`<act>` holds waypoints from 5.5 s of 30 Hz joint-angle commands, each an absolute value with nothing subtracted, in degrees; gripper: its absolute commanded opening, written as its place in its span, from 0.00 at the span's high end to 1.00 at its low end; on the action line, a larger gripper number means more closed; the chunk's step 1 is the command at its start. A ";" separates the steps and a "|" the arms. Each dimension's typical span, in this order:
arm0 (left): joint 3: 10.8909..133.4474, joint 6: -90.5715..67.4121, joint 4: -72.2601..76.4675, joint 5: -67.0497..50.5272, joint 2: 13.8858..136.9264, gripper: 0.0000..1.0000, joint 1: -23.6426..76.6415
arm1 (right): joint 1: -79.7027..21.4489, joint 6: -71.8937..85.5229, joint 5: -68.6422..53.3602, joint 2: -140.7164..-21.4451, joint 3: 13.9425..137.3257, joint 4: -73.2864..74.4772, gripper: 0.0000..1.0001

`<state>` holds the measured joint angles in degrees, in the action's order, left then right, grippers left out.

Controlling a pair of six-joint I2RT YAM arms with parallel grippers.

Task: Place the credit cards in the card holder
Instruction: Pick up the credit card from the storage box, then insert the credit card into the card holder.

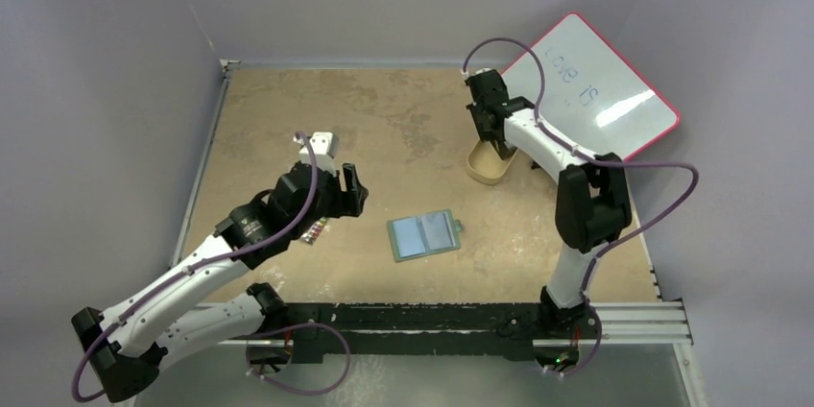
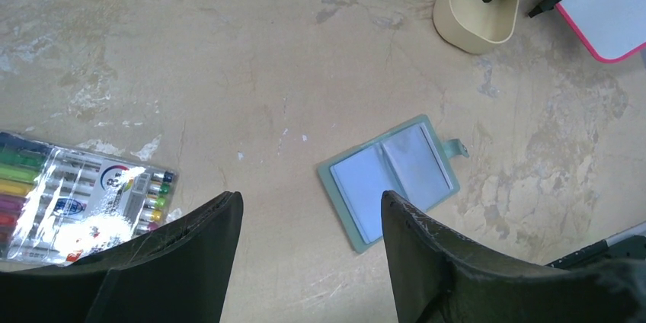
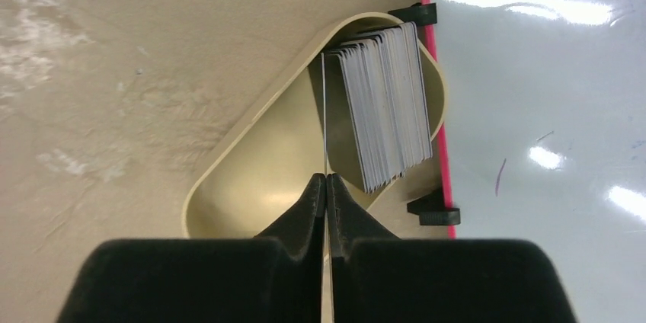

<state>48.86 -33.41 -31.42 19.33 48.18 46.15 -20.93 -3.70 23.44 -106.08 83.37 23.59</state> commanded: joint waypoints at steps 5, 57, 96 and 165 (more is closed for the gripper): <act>48.95 -40.30 -29.91 21.30 51.41 0.36 45.97 | -21.79 7.86 8.92 -94.15 80.94 24.18 1.00; 24.54 -57.78 12.58 2.97 76.73 0.96 45.96 | -30.18 42.01 -22.59 -75.90 23.26 -32.85 1.00; 25.53 -57.22 8.07 7.03 79.29 0.96 45.96 | -30.31 45.93 -26.42 -80.83 19.53 -32.42 1.00; 26.20 -57.70 4.32 8.81 74.95 0.96 46.05 | -37.46 44.79 -19.76 -84.05 31.45 -21.01 0.71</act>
<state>25.12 -57.95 4.56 7.64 76.12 46.15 -37.23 46.41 -22.48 -86.32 28.71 -24.21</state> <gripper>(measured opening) 0.041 0.278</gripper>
